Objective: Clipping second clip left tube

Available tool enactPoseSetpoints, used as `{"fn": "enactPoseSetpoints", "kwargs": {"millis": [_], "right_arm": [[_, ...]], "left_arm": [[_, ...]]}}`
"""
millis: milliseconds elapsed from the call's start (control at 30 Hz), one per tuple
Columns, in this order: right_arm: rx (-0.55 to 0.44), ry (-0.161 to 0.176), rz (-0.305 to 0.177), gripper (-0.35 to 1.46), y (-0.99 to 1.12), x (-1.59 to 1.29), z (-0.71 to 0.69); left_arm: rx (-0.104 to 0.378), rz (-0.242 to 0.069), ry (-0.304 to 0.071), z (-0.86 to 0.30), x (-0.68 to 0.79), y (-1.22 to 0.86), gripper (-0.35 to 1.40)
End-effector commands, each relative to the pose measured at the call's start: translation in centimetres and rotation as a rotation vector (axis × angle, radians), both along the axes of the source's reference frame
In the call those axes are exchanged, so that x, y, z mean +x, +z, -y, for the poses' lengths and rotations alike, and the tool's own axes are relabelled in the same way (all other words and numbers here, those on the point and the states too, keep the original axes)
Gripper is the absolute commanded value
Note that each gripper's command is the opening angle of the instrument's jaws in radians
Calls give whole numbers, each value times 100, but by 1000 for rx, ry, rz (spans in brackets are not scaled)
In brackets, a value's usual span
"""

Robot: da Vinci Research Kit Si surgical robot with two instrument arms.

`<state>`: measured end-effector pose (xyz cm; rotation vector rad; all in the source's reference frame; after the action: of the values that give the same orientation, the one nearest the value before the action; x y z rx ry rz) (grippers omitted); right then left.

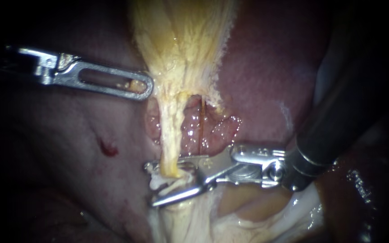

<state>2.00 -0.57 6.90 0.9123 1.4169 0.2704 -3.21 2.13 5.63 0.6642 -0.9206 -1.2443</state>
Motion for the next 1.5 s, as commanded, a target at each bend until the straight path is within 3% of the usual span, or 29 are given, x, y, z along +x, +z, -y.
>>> {"fn": "enactPoseSetpoints", "kwargs": {"millis": [33,467,867,1067,1167,1233,1500], "right_arm": [[-1,-6,-2,49,-3,1,1],[7,-47,-57,49,-40,14,21],[5,-33,-48,44,-34,10,17],[4,-11,-36,24,-33,1,12],[7,-10,-37,-2,-33,-5,9],[8,-17,-40,-34,-33,-9,7],[14,-19,-40,-35,-32,-11,8]], "left_arm": [[0,2,1,0,0,0,-35],[0,3,2,-1,2,1,-35],[0,3,2,-1,2,2,-35],[0,3,3,-2,2,3,-35],[0,3,3,-2,2,3,-35],[0,3,3,-2,2,3,-35],[0,3,2,-2,2,5,-35]]}}
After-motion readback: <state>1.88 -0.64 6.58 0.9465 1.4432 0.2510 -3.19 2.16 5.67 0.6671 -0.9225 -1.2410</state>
